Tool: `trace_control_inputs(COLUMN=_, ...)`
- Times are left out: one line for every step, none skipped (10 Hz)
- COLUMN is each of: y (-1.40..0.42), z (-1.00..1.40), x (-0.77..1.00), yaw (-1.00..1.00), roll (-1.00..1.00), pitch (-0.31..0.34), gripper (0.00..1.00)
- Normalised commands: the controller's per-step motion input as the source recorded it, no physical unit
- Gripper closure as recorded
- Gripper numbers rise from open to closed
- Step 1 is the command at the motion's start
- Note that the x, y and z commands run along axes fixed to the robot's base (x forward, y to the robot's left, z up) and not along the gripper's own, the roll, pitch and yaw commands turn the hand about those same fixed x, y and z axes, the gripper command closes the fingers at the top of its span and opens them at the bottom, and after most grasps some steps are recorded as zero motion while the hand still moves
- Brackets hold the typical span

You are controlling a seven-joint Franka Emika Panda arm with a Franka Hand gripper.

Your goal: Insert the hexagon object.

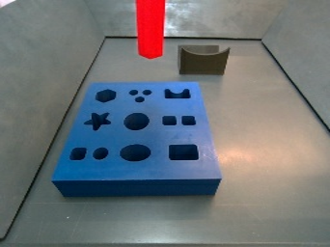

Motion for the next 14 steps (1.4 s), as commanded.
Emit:
trace_control_inputs(y=0.52, z=-0.44, x=-1.00, yaw=0.00, roll=-0.34, pitch=0.036, gripper=1.00)
trace_control_inputs(y=0.57, z=-0.51, x=-1.00, yaw=0.00, roll=-0.34, pitch=0.000, gripper=1.00)
trace_control_inputs(y=0.50, z=-0.57, x=-0.90, yaw=-0.01, roll=-0.31, pitch=-0.150, gripper=1.00)
trace_control_inputs(y=0.29, z=-0.53, x=-0.84, yaw=-0.06, roll=-0.24, pitch=-0.259, gripper=1.00)
trace_control_inputs(y=0.00, z=-0.45, x=-0.79, yaw=-0.11, roll=-0.15, pitch=-0.366, gripper=1.00)
trace_control_inputs(y=-0.19, z=-0.53, x=-0.73, yaw=-0.11, roll=0.00, pitch=-0.374, gripper=1.00)
trace_control_inputs(y=-0.10, z=-0.57, x=-0.52, yaw=-0.07, roll=0.00, pitch=-0.240, gripper=1.00)
trace_control_inputs(y=-0.12, z=-0.53, x=-0.57, yaw=-0.08, roll=-0.11, pitch=-0.254, gripper=1.00)
trace_control_inputs(y=-0.03, z=-0.48, x=-0.65, yaw=-0.14, roll=-0.18, pitch=-0.281, gripper=1.00)
trace_control_inputs(y=0.00, z=-0.30, x=-0.59, yaw=-0.10, roll=-0.31, pitch=-0.237, gripper=1.00)
trace_control_inputs(y=0.00, z=-0.28, x=-0.34, yaw=-0.09, roll=-0.33, pitch=-0.131, gripper=1.00)
trace_control_inputs(y=0.08, z=-0.37, x=-0.29, yaw=-0.15, roll=-0.37, pitch=-0.107, gripper=1.00)
trace_control_inputs(y=0.04, z=-0.34, x=-0.31, yaw=-0.14, roll=-0.40, pitch=-0.113, gripper=1.00)
trace_control_inputs(y=0.11, z=-0.60, x=0.00, yaw=-0.03, roll=-0.28, pitch=-0.061, gripper=1.00)
